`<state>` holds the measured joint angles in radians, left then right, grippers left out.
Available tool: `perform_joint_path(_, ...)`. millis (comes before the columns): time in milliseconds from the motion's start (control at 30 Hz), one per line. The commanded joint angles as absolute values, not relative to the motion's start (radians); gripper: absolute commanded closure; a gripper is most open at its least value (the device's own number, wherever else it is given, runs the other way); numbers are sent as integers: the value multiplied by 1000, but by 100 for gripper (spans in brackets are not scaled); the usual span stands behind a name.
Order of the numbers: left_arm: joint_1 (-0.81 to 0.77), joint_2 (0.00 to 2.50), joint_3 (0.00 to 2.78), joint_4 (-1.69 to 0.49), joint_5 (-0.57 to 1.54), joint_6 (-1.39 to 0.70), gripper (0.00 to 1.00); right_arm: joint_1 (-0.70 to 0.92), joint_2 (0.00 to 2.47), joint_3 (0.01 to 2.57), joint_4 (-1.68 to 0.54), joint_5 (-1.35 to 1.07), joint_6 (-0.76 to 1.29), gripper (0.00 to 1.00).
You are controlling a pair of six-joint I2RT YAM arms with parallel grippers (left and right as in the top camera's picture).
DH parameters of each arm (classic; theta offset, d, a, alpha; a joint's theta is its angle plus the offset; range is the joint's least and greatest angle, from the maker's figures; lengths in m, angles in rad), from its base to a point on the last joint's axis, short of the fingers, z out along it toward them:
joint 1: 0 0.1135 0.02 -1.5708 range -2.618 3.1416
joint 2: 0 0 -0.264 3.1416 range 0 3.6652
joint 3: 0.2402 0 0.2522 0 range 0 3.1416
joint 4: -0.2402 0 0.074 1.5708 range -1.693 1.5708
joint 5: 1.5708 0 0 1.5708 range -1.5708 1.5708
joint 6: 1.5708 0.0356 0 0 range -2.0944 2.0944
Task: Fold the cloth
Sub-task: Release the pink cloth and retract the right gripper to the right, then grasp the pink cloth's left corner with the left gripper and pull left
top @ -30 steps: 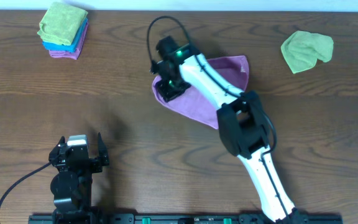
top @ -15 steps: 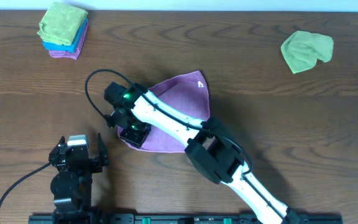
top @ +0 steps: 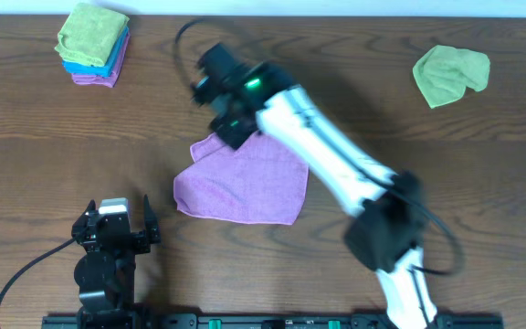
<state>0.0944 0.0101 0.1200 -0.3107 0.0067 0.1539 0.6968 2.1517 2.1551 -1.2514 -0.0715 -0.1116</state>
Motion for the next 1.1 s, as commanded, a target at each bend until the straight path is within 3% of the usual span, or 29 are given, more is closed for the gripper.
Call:
perform_joint_path(0, 89, 4, 97, -321, -7, 149, 5, 687, 2055, 2159, -1343, -57, -77, 98)
perform_joint_path(200, 89, 4, 97, -321, -7, 149, 5, 707, 1790, 2032, -1441, 24, 1, 98)
perform_joint_path(433, 89, 4, 97, -321, -7, 150, 5, 707, 1339, 1417, -1227, 90, 143, 98)
perform_joint_path(633, 89, 4, 97, -321, -7, 149, 5, 707, 1069, 1068, -1155, 71, 273, 97)
perform_joint_path(667, 89, 4, 97, -321, -7, 149, 5, 707, 1049, 1047, -1155, 71, 282, 87)
perform_joint_path(700, 89, 4, 97, -321, -7, 149, 5, 707, 1026, 1026, -1153, 70, 288, 61)
perform_joint_path(733, 89, 4, 97, -321, -7, 149, 5, 707, 1013, 1016, -1153, 70, 288, 28)
perform_joint_path(767, 89, 4, 97, -321, -8, 149, 5, 707, 1005, 1015, -1155, 67, 289, 9)
perform_joint_path(800, 89, 4, 97, -321, -7, 149, 5, 707, 1001, 1015, -1152, 54, 289, 1)
perform_joint_path(1000, 91, 4, 97, -266, -16, 143, 5, 707, 999, 1015, -1121, -39, 306, 1)
perform_joint_path(1067, 91, 4, 97, -236, 99, 14, 5, 707, 999, 1015, -1120, -55, 310, 0)
